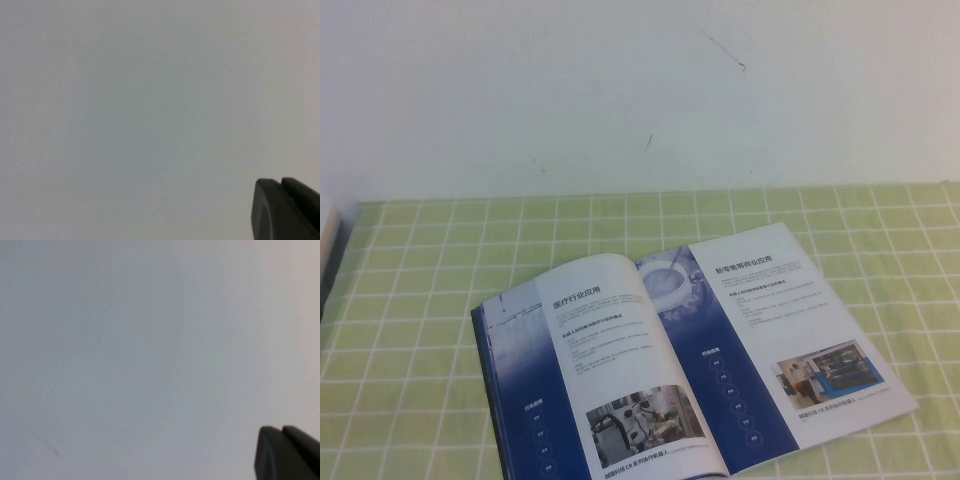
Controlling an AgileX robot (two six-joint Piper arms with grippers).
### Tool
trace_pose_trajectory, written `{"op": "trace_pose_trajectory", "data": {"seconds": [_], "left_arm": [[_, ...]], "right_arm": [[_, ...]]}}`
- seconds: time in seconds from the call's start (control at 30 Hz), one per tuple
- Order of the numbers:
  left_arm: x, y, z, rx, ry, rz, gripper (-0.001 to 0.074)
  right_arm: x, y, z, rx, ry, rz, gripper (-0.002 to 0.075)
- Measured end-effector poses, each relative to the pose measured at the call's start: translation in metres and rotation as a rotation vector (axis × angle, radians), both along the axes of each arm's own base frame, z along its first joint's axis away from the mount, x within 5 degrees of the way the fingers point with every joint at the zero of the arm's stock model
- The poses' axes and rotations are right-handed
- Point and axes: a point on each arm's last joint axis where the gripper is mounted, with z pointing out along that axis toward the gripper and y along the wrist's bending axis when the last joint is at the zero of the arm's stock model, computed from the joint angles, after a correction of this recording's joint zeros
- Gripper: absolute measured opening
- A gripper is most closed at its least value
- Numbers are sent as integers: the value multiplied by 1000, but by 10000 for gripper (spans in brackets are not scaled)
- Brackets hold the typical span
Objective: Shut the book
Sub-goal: 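Close the open booklet and leave it lying on the table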
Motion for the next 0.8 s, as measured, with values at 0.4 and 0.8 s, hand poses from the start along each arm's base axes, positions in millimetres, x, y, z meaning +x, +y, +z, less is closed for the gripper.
{"op": "trace_pose_trajectory", "data": {"seconds": [0.4, 0.8], "left_arm": [[6, -3, 70, -4, 245, -30, -2], [98, -17, 81, 91, 946, -157, -2]], "right_arm": [[22, 4, 81, -195, 477, 2, -3], [166, 18, 84, -311, 1209, 276, -3]]}}
